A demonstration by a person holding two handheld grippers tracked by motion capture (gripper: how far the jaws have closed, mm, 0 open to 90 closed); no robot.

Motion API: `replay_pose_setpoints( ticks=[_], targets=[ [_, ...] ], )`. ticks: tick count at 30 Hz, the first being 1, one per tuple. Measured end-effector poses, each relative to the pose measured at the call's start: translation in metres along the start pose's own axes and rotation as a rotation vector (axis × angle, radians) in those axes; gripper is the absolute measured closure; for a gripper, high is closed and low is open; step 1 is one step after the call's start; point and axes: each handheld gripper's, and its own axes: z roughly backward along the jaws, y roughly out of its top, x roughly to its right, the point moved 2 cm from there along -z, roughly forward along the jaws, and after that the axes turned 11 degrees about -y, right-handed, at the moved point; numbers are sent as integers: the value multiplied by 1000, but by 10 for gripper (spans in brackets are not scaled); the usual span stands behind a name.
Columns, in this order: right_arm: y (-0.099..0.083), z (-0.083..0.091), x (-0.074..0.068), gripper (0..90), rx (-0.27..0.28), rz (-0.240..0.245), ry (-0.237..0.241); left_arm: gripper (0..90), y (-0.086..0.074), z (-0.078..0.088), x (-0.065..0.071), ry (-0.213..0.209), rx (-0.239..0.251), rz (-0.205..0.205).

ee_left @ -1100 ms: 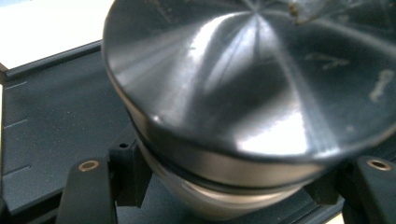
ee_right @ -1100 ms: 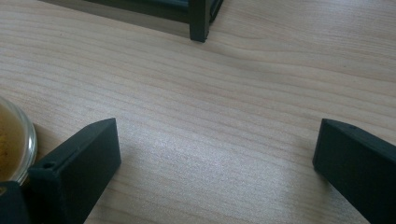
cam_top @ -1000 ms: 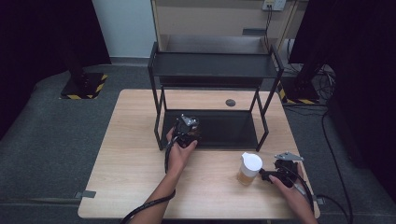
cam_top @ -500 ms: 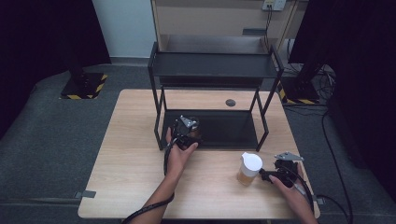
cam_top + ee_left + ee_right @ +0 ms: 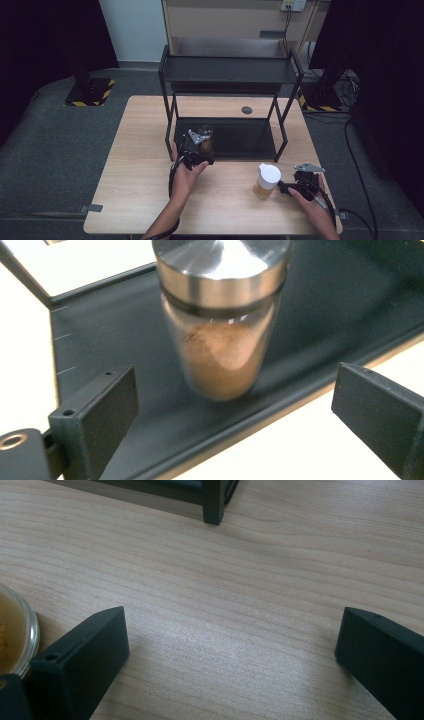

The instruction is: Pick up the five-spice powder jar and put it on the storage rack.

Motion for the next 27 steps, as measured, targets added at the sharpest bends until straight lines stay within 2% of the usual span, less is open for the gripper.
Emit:
replay_pose_setpoints(
  ticks=[8, 14, 21, 27],
  targets=[
    [0, 0, 0, 18, 0, 0, 0, 34, -12, 21, 12, -29, 10, -29],
    [0, 0, 0, 18, 0, 0, 0, 34, -18, 32, 18, -53, 14, -35],
    [0, 0, 0, 18, 0, 0, 0, 31, -25, 43, 18, -65, 15, -34],
    [0, 0, 0, 18, 0, 1, 0, 31, -36, 56, 12, -61, 12, -19]
  ],
)
